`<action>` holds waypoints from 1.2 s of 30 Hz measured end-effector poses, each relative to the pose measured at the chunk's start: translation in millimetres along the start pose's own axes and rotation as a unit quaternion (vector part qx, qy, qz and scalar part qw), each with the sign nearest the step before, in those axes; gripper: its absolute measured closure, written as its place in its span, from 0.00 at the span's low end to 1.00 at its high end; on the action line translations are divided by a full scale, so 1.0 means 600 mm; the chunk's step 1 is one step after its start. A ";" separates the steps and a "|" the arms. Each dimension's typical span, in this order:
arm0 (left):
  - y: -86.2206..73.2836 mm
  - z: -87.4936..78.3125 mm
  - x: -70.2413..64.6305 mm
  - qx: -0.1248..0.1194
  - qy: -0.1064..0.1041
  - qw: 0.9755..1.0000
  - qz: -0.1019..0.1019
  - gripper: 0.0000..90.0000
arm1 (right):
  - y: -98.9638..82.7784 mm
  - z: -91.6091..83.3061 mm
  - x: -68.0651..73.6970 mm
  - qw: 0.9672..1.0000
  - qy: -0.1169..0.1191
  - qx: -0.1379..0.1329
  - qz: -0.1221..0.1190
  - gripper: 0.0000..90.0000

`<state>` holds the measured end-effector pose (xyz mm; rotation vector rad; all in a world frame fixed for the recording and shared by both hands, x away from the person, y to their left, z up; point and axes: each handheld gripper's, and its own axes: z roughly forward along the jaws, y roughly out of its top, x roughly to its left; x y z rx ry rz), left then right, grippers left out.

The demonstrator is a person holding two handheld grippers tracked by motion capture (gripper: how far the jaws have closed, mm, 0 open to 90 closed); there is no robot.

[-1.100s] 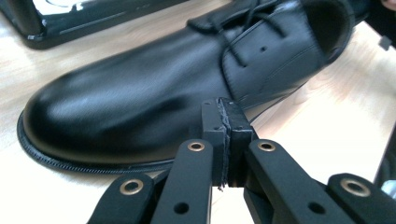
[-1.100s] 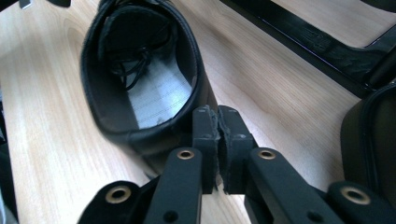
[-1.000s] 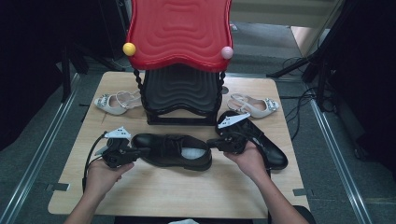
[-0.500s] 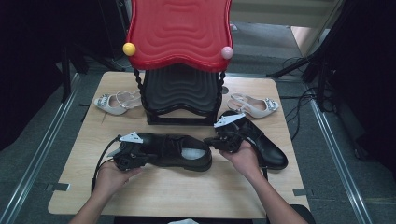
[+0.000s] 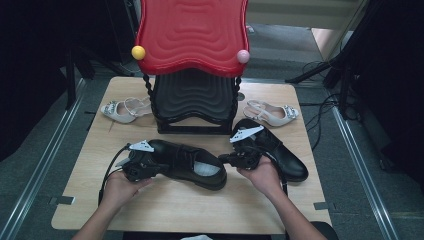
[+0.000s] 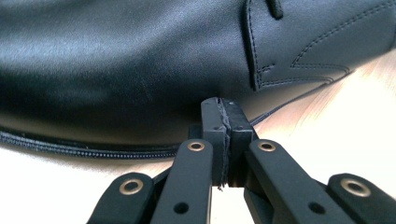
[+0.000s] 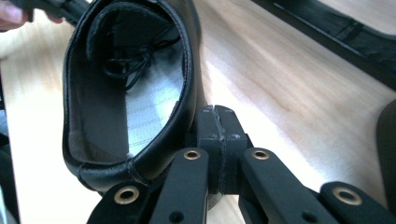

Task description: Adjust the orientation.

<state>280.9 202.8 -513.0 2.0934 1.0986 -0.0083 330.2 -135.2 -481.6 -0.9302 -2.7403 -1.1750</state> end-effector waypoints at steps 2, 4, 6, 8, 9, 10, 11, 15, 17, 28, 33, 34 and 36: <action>0.001 0.000 0.001 0.002 -0.001 1.000 0.001 1.00 | -0.002 -0.001 0.003 1.000 0.002 0.002 0.001 1.00; 0.005 0.002 0.003 0.006 -0.005 1.000 -0.005 1.00 | -0.008 -0.004 0.011 1.000 0.006 0.006 0.001 1.00; 0.007 0.003 0.004 0.008 -0.005 1.000 -0.006 1.00 | -0.011 -0.005 0.015 1.000 0.012 0.008 -0.001 1.00; 0.009 0.004 0.004 0.009 -0.003 1.000 -0.007 1.00 | -0.012 -0.006 0.017 1.000 0.015 0.009 0.000 1.00; 0.013 0.005 0.003 0.015 0.001 1.000 0.001 1.00 | -0.015 -0.007 0.024 1.000 0.019 0.014 -0.005 1.00; 0.015 0.005 0.003 0.018 0.002 1.000 0.002 1.00 | -0.016 -0.007 0.027 1.000 0.018 0.014 -0.007 1.00; 0.016 0.006 0.005 0.018 0.000 1.000 -0.001 1.00 | -0.017 -0.008 0.030 1.000 0.020 0.016 -0.006 1.00; 0.020 0.008 0.009 0.020 -0.006 1.000 -0.009 1.00 | -0.025 -0.008 0.040 0.999 0.033 0.018 0.001 1.00; 0.023 0.011 0.011 0.021 -0.008 1.000 -0.011 1.00 | -0.028 -0.008 0.046 0.999 0.040 0.020 0.002 1.00; 0.040 0.023 0.011 0.022 -0.002 1.000 -0.003 1.00 | -0.037 0.001 0.082 0.996 0.076 0.035 -0.010 1.00; 0.051 0.033 0.011 0.016 -0.001 1.000 -0.002 1.00 | -0.040 0.003 0.092 0.996 0.083 0.039 -0.017 1.00; 0.053 0.035 0.011 0.011 -0.001 1.000 0.000 1.00 | -0.040 0.002 0.091 0.996 0.083 0.038 -0.014 1.00; 0.054 0.038 0.012 0.008 -0.005 1.000 0.002 1.00 | -0.040 0.002 0.088 0.996 0.084 0.036 -0.014 1.00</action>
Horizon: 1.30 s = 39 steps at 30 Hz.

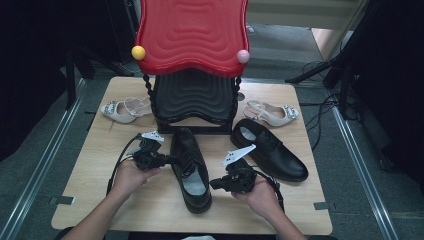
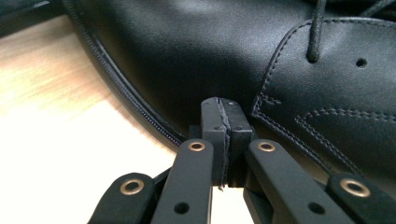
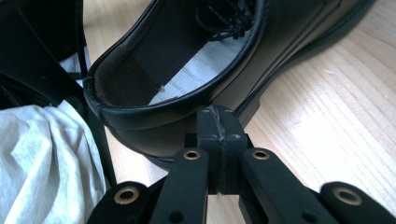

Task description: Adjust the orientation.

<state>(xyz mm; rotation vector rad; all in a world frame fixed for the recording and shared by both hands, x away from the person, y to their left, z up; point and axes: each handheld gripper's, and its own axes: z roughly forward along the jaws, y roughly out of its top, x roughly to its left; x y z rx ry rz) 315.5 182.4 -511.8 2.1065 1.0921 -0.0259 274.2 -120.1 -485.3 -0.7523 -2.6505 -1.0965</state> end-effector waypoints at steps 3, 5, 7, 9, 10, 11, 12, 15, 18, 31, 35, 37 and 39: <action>0.001 -0.002 0.006 -0.005 -0.002 1.000 -0.004 1.00 | 0.002 0.001 -0.004 1.000 -0.005 -0.006 0.005 1.00; 0.000 -0.013 0.009 -0.011 0.001 1.000 -0.004 1.00 | 0.004 0.002 -0.006 1.000 -0.010 -0.010 0.004 1.00; -0.001 -0.017 0.011 -0.012 0.004 1.000 -0.003 1.00 | 0.006 0.001 -0.009 1.000 -0.013 -0.014 0.003 1.00; -0.007 -0.031 0.014 -0.012 0.001 1.000 -0.005 1.00 | 0.008 -0.002 -0.014 1.000 -0.017 -0.023 0.006 1.00; -0.017 -0.043 0.016 -0.010 0.004 1.000 -0.005 1.00 | 0.010 -0.004 -0.021 0.999 -0.022 -0.029 0.005 1.00; -0.023 -0.046 0.018 -0.012 -0.003 1.000 -0.013 1.00 | 0.011 -0.005 -0.024 0.999 -0.026 -0.031 0.006 1.00; -0.027 -0.047 0.019 -0.011 -0.011 1.000 -0.021 1.00 | 0.011 -0.005 -0.028 0.999 -0.028 -0.032 0.008 1.00; -0.032 -0.039 0.012 -0.001 -0.016 1.000 -0.022 1.00 | 0.016 0.000 -0.039 0.999 -0.038 -0.035 0.014 1.00; -0.038 -0.018 -0.011 0.025 -0.030 0.999 -0.003 1.00 | 0.023 0.007 -0.043 0.998 -0.041 -0.037 0.018 1.00; -0.039 -0.001 -0.023 0.019 -0.036 0.999 -0.018 1.00 | 0.037 0.033 -0.050 0.997 -0.046 -0.039 0.046 1.00; -0.036 0.002 -0.026 0.020 -0.042 0.999 -0.020 1.00 | 0.034 0.030 -0.046 0.997 -0.051 -0.034 0.041 1.00; -0.033 0.006 -0.032 0.022 -0.045 0.999 -0.020 1.00 | 0.031 0.026 -0.046 0.997 -0.050 -0.031 0.042 1.00; -0.030 0.010 -0.037 0.026 -0.047 0.998 -0.013 1.00 | 0.024 0.017 -0.046 0.997 -0.052 -0.030 0.049 1.00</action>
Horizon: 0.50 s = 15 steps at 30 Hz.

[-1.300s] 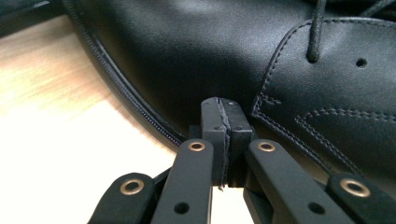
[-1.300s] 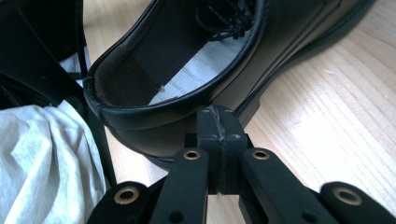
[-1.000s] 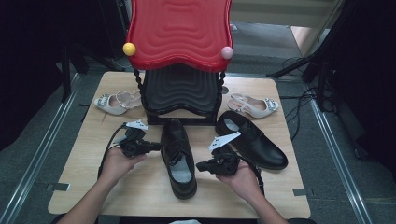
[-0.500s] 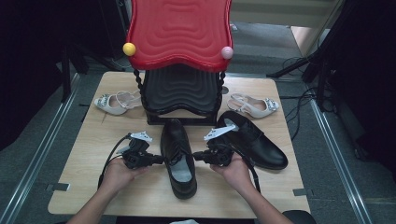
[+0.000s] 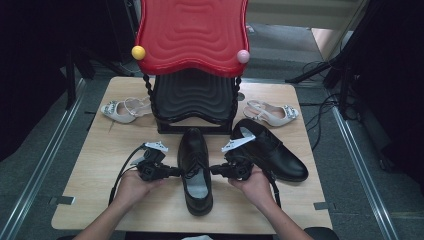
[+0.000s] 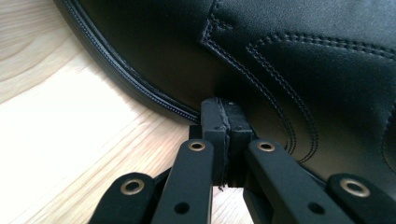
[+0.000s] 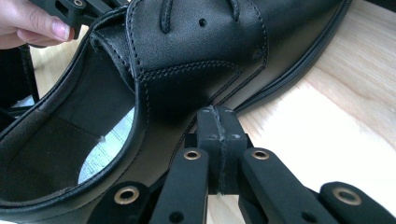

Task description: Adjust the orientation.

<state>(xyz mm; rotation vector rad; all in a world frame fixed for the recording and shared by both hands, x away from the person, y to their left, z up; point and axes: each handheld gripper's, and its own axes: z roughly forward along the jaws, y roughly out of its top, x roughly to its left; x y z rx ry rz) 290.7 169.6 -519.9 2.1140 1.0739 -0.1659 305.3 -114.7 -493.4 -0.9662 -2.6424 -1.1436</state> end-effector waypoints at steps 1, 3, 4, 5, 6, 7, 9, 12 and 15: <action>0.002 0.003 -0.004 0.001 -0.001 1.000 0.001 1.00 | -0.002 -0.003 -0.001 1.000 -0.003 0.001 -0.002 1.00; 0.007 0.010 -0.011 0.006 -0.003 1.000 0.010 1.00 | -0.007 -0.010 -0.003 1.000 -0.010 0.001 0.000 1.00; 0.012 0.017 -0.017 0.008 -0.002 1.000 0.017 1.00 | -0.010 -0.014 -0.005 1.000 -0.012 0.001 0.001 1.00; 0.012 0.017 -0.017 0.008 -0.002 1.000 0.017 1.00 | -0.010 -0.014 -0.005 1.000 -0.012 0.001 0.001 1.00; 0.015 0.020 -0.020 0.010 -0.003 1.000 0.019 1.00 | -0.014 -0.021 -0.008 1.000 -0.016 0.001 0.008 1.00; 0.017 0.024 -0.023 0.010 -0.004 1.000 0.020 1.00 | -0.014 -0.021 -0.008 1.000 -0.016 0.001 0.008 1.00; 0.024 0.034 -0.030 0.012 -0.008 1.000 0.026 1.00 | -0.021 -0.032 -0.014 1.000 -0.020 0.002 0.014 1.00; 0.028 0.044 -0.034 0.009 -0.025 0.999 0.025 1.00 | -0.029 -0.042 -0.017 0.999 -0.037 -0.001 0.021 1.00; 0.033 0.052 -0.037 0.005 -0.032 0.999 0.024 1.00 | -0.035 -0.050 -0.024 0.999 -0.043 -0.005 0.028 1.00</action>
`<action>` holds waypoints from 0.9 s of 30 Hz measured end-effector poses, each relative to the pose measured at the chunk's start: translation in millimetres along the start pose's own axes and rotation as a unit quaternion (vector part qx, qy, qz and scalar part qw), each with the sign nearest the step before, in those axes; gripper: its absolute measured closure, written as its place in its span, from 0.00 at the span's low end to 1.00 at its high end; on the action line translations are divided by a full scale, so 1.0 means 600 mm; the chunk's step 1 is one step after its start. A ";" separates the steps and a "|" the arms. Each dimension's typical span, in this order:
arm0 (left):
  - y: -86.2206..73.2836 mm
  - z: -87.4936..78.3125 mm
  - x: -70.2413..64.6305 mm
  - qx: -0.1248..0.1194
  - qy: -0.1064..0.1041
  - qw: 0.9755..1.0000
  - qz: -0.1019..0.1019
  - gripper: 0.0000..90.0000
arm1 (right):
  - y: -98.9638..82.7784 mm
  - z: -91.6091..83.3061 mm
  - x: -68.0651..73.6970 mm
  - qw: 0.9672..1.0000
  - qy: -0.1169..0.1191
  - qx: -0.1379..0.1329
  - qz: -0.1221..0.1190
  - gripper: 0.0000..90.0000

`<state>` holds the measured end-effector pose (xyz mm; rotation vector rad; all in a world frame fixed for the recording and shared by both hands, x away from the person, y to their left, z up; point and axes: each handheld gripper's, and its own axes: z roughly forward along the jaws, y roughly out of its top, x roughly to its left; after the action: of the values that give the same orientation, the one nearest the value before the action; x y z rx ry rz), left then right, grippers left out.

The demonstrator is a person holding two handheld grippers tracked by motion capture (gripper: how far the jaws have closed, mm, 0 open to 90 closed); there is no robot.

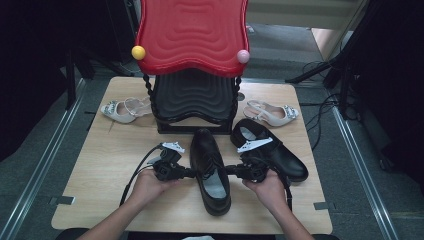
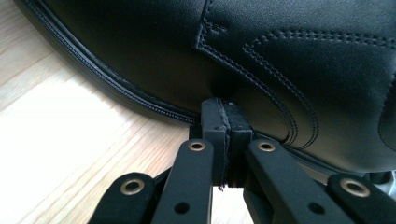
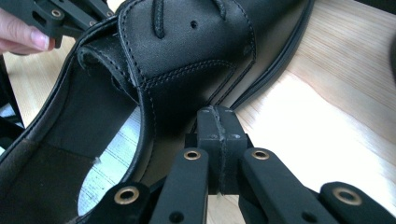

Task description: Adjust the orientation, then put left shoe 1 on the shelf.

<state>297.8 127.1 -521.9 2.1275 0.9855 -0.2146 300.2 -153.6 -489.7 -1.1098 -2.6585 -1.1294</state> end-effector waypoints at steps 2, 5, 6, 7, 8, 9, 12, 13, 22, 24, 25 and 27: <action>0.003 0.004 -0.002 0.002 0.001 1.000 0.004 1.00 | -0.003 -0.004 -0.005 1.000 -0.001 0.000 0.004 1.00; 0.007 0.010 -0.006 0.001 0.000 1.000 0.008 1.00 | -0.006 -0.009 -0.005 1.000 -0.005 0.001 0.005 1.00; 0.008 0.012 -0.005 0.001 -0.004 1.000 0.008 1.00 | -0.006 -0.010 -0.006 1.000 -0.007 0.000 0.006 1.00; 0.009 0.013 -0.005 0.001 -0.006 1.000 0.009 1.00 | -0.007 -0.012 -0.008 1.000 -0.008 0.001 0.009 1.00; 0.009 0.012 -0.004 0.000 -0.009 1.000 0.012 1.00 | -0.007 -0.012 -0.010 1.000 -0.008 0.000 0.009 1.00; 0.008 0.011 -0.003 0.000 -0.010 1.000 0.016 1.00 | -0.008 -0.013 -0.012 1.000 -0.008 -0.001 0.013 1.00; 0.008 0.005 0.001 0.010 -0.003 1.000 0.026 0.94 | -0.007 -0.015 -0.018 1.000 -0.001 -0.001 0.019 0.99; 0.009 0.001 0.002 0.012 -0.007 1.000 0.024 0.88 | -0.007 -0.017 -0.019 1.000 -0.006 -0.005 0.020 0.92; 0.012 -0.048 0.023 -0.018 -0.026 1.000 0.002 0.69 | -0.002 -0.046 -0.031 0.998 0.008 -0.044 0.048 0.87; 0.017 -0.062 0.020 -0.019 -0.019 1.000 0.015 0.69 | 0.000 -0.051 -0.029 0.998 0.010 -0.046 0.053 0.86; 0.019 -0.067 0.018 -0.024 -0.020 0.999 0.016 0.69 | 0.000 -0.053 -0.027 0.998 0.009 -0.046 0.052 0.86; 0.026 -0.079 0.014 -0.029 -0.029 0.999 0.014 0.72 | 0.002 -0.058 -0.024 0.997 0.009 -0.050 0.052 0.85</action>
<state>307.0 159.0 -483.7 2.0700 0.9158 -0.2299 303.6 -184.1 -467.9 -1.2330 -2.5228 -1.2585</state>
